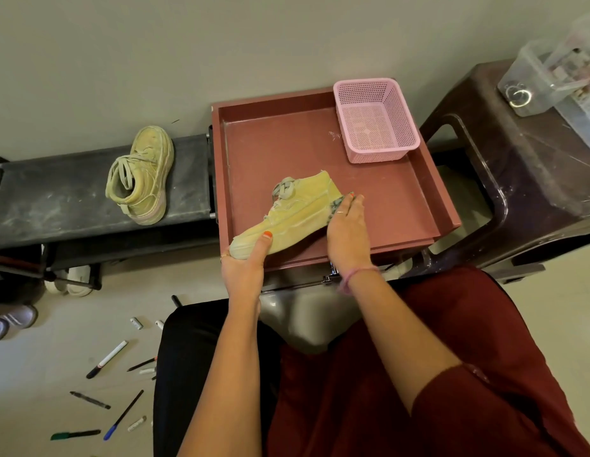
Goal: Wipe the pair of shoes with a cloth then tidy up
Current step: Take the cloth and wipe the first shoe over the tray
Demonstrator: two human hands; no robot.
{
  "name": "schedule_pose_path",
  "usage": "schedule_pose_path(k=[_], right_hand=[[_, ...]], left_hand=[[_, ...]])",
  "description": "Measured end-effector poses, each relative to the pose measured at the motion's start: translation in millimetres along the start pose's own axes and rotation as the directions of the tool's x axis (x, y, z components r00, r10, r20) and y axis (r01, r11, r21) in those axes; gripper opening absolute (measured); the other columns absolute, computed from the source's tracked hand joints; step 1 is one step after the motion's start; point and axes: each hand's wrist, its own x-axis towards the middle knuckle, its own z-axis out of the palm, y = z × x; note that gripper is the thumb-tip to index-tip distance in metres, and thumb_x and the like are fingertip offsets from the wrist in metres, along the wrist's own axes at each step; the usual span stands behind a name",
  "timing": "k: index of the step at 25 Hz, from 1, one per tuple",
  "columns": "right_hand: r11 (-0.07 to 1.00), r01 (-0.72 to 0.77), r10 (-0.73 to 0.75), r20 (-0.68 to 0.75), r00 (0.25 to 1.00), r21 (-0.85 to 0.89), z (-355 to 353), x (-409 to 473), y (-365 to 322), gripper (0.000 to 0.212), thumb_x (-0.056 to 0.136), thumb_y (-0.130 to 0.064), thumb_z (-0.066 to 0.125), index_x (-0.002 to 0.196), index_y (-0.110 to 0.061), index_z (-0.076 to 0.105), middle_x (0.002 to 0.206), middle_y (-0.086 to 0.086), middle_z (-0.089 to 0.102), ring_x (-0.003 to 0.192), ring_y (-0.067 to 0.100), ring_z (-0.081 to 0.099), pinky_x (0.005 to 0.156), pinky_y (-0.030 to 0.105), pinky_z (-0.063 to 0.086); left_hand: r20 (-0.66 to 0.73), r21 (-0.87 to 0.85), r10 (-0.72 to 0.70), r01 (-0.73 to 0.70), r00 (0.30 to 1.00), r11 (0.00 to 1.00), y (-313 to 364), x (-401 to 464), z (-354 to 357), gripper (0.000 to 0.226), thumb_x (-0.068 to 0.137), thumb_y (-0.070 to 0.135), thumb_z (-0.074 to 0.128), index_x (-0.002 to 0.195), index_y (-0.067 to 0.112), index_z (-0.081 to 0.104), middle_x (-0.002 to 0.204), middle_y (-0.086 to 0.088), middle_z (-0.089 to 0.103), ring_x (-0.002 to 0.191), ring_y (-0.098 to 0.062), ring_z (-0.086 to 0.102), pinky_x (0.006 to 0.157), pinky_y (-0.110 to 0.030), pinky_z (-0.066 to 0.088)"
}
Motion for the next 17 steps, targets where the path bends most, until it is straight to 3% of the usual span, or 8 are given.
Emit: schedule_pose_path(k=[2,4,7,9,12,15,17], right_hand=[[0.987,-0.043,0.017,0.163,0.987,0.155,-17.3,22.5,15.6,0.063,0.086,0.010,0.045,0.144,0.004,0.021,0.147,0.023,0.025,0.130,0.036,0.038,0.107,0.034,0.032],[0.957,-0.101,-0.002,0.356,0.935,0.272,-32.4,41.0,32.9,0.044,0.084,0.012,0.043,0.126,0.000,0.044,0.127,0.019,0.047,0.117,0.034,0.048,0.092,0.033,0.040],[0.858,-0.235,-0.007,0.467,0.884,0.457,-39.3,47.0,49.3,0.034,0.083,0.011,0.043,0.109,-0.010,0.049,0.108,0.013,0.058,0.106,0.031,0.055,0.085,0.036,0.047],[0.792,-0.277,0.006,0.446,0.895,0.545,-37.9,43.3,52.9,0.037,0.083,0.011,0.042,0.113,-0.010,0.049,0.109,0.013,0.059,0.106,0.030,0.056,0.085,0.038,0.050],[0.744,-0.177,-0.031,0.298,0.954,0.644,-41.9,28.7,49.2,0.042,0.085,0.010,0.039,0.118,-0.015,0.047,0.114,0.008,0.056,0.109,0.025,0.053,0.089,0.035,0.046],[0.790,-0.004,-0.086,0.117,0.989,0.613,-52.8,12.8,46.0,0.053,0.084,0.011,0.039,0.133,-0.010,0.040,0.135,0.006,0.040,0.122,0.019,0.043,0.107,0.034,0.036],[0.807,0.066,-0.111,0.041,0.993,0.587,-57.2,-0.2,45.2,0.058,0.083,0.014,0.039,0.138,-0.006,0.036,0.141,0.004,0.030,0.123,0.013,0.040,0.108,0.018,0.028]], left_hand=[[0.009,-0.002,0.002,-0.002,1.000,1.000,-0.5,1.4,-0.8,0.060,0.068,0.039,0.083,0.118,0.012,0.062,0.108,0.001,0.070,0.097,-0.007,0.067,0.082,-0.019,0.052],[0.013,-0.026,0.016,-0.016,1.000,1.000,-0.5,1.4,-0.5,0.045,0.074,0.029,0.081,0.112,0.013,0.064,0.104,0.001,0.071,0.094,-0.006,0.068,0.077,-0.015,0.051],[0.042,-0.048,0.032,-0.030,0.999,0.998,-0.5,1.8,0.4,0.028,0.078,0.019,0.079,0.104,0.015,0.067,0.100,0.000,0.073,0.094,-0.010,0.069,0.080,-0.019,0.052],[0.082,-0.089,0.012,-0.005,0.997,0.996,-4.5,6.6,-0.1,0.043,0.074,0.025,0.081,0.112,0.010,0.066,0.107,-0.005,0.072,0.101,-0.015,0.068,0.090,-0.028,0.052],[0.096,-0.207,-0.034,0.053,0.995,0.977,-6.9,9.0,2.9,0.076,0.065,0.037,0.082,0.128,0.006,0.052,0.122,-0.011,0.065,0.112,-0.020,0.064,0.100,-0.036,0.048],[0.017,-0.358,-0.106,0.105,0.994,0.928,-4.7,6.6,18.2,0.064,0.084,0.026,0.072,0.131,0.009,0.032,0.131,-0.011,0.052,0.111,-0.015,0.061,0.101,-0.036,0.048],[0.034,-0.434,-0.117,0.120,0.993,0.893,-2.3,4.9,29.1,0.053,0.094,0.021,0.060,0.136,0.012,0.029,0.133,-0.009,0.052,0.112,-0.013,0.060,0.103,-0.035,0.047]])
